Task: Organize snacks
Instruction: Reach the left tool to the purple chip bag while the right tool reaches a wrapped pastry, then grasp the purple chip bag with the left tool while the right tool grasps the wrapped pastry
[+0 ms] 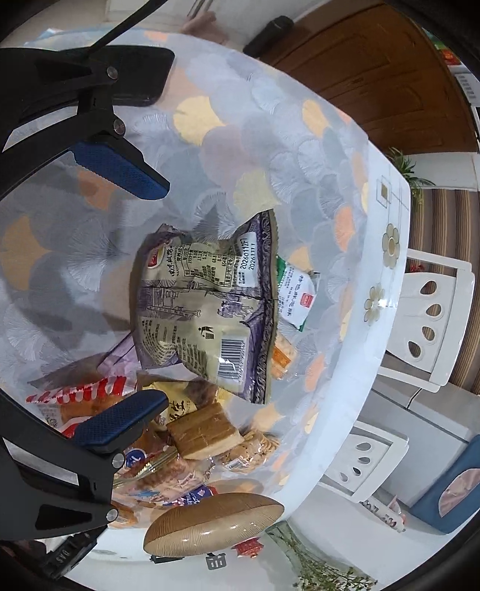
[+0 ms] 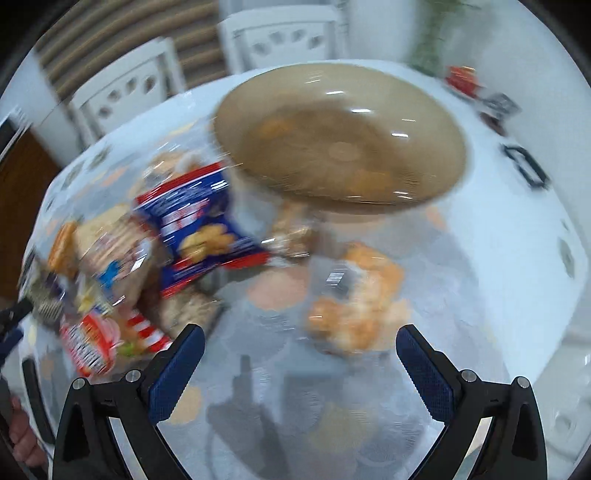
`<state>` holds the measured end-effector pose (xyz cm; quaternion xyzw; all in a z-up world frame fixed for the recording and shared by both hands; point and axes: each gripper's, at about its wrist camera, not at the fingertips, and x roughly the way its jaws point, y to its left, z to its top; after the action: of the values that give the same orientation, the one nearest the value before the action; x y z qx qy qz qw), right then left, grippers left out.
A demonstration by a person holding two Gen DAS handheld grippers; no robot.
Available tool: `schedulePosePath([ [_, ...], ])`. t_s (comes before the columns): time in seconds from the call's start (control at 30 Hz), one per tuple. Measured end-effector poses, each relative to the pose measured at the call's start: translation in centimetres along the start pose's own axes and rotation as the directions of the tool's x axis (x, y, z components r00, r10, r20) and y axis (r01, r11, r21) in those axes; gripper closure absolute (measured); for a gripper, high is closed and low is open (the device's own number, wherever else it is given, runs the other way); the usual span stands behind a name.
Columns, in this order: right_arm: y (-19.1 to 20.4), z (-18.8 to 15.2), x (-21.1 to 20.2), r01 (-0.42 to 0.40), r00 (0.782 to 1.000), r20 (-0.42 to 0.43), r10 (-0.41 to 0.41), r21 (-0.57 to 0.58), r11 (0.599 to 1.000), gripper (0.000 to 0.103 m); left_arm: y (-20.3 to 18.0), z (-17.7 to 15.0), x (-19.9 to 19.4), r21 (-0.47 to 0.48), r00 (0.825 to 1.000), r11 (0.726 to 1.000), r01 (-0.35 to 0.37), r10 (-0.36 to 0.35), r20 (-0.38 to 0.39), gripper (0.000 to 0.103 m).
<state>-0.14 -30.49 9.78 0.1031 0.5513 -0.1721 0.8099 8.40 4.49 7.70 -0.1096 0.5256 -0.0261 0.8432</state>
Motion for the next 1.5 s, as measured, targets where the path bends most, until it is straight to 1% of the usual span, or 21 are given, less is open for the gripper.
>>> schedulePosePath([
  [0.07,-1.9,0.1,0.6,0.032,0.999,-0.01,-0.032,0.075,0.997,0.0,-0.1,0.0,0.4,0.01,1.0,1.0,0.011,-0.011,-0.009,0.001],
  [0.1,-3.2,0.2,1.3,0.007,0.999,-0.033,-0.003,0.142,0.99,0.0,-0.1,0.1,0.5,0.016,1.0,1.0,0.014,-0.013,-0.011,0.001],
  [0.2,-5.3,0.1,2.7,-0.018,0.996,-0.083,0.039,0.246,0.969,0.0,-0.4,0.5,0.9,0.034,1.0,0.999,0.017,-0.017,-0.007,0.001],
  [0.3,-6.3,-0.3,3.9,-0.036,0.99,-0.119,0.073,0.289,0.957,0.0,-0.5,0.8,1.2,0.042,1.0,0.999,0.023,-0.023,-0.002,0.001],
  [0.4,-6.9,-0.2,4.7,-0.032,0.988,-0.134,0.079,0.318,0.947,0.0,-0.5,0.9,1.5,0.049,1.0,0.998,0.029,-0.029,-0.001,0.001],
  [0.47,-7.2,0.2,5.1,0.015,0.988,-0.148,0.035,0.327,0.945,0.0,-0.6,0.8,1.6,0.058,1.0,0.998,0.003,-0.003,0.01,0.001],
  [0.53,-7.2,0.6,5.4,0.011,0.99,-0.138,0.039,0.342,0.94,0.0,-0.7,0.6,1.7,0.083,0.999,0.996,-0.04,0.037,0.035,0.001],
  [0.63,-7.2,1.2,6.0,0.025,0.99,-0.139,0.024,0.34,0.94,0.003,-0.6,0.5,1.9,0.1,0.999,0.994,-0.041,0.037,0.036,0.001],
  [0.7,-6.4,2.2,6.6,0.041,0.99,-0.141,0.004,0.319,0.947,0.012,-0.4,0.5,2.2,0.098,0.999,0.995,-0.03,0.028,0.028,0.001],
  [0.77,-5.7,2.8,7.0,0.063,0.989,-0.144,-0.023,0.281,0.958,0.018,-0.2,0.7,2.4,0.09,0.999,0.996,-0.024,0.022,0.025,0.001],
  [0.83,-5.2,3.3,7.6,0.077,0.988,-0.147,-0.04,0.254,0.964,0.02,0.0,0.9,2.7,0.084,0.999,0.996,-0.031,0.028,0.028,0.001],
  [0.93,-4.9,3.9,8.0,0.09,0.988,-0.143,-0.056,0.242,0.966,0.034,-0.2,0.9,3.4,0.09,0.998,0.994,-0.056,0.054,0.026,0.001],
  [1.0,-4.1,4.2,8.4,0.113,0.986,-0.145,-0.083,0.212,0.971,0.044,-0.4,0.8,3.5,0.098,0.998,0.993,-0.065,0.062,0.032,0.001],
  [1.07,-3.7,4.2,8.5,0.135,0.984,-0.144,-0.109,0.19,0.973,0.049,-0.7,0.7,3.5,0.114,0.997,0.991,-0.075,0.071,0.043,0.001],
  [1.17,-3.3,4.2,8.4,0.144,0.984,-0.13,-0.121,0.179,0.973,0.053,-1.0,0.6,3.8,0.142,0.996,0.987,-0.079,0.073,0.047,0.001],
  [1.2,-4.0,3.4,7.6,0.147,0.984,-0.127,-0.126,0.173,0.974,0.054,-1.1,0.7,4.0,0.145,0.997,0.987,-0.072,0.066,0.044,0.001],
  [1.27,-3.4,3.2,7.3,0.161,0.982,-0.124,-0.144,0.147,0.976,0.055,-0.9,0.7,4.3,0.138,0.999,0.989,-0.045,0.041,0.032,0.001],
  [1.37,-2.7,1.9,6.4,0.173,0.98,-0.124,-0.157,0.126,0.977,0.056,-0.6,0.6,4.6,0.124,1.0,0.992,-0.01,0.007,0.02,0.005],
  [1.4,-2.6,1.7,6.3,0.172,0.98,-0.123,-0.157,0.124,0.977,0.057,-0.4,0.6,4.6,0.122,1.0,0.993,0.003,-0.004,0.014,0.01],
  [1.47,-2.1,1.2,6.1,0.174,0.98,-0.122,-0.16,0.112,0.978,0.057,-0.2,0.6,4.7,0.116,1.0,0.993,0.018,-0.019,0.008,0.011],
  [1.5,-1.2,0.4,5.6,0.178,0.979,-0.122,-0.165,0.105,0.978,0.057,-0.2,0.6,4.7,0.114,1.0,0.993,0.022,-0.023,0.007,0.012],
])
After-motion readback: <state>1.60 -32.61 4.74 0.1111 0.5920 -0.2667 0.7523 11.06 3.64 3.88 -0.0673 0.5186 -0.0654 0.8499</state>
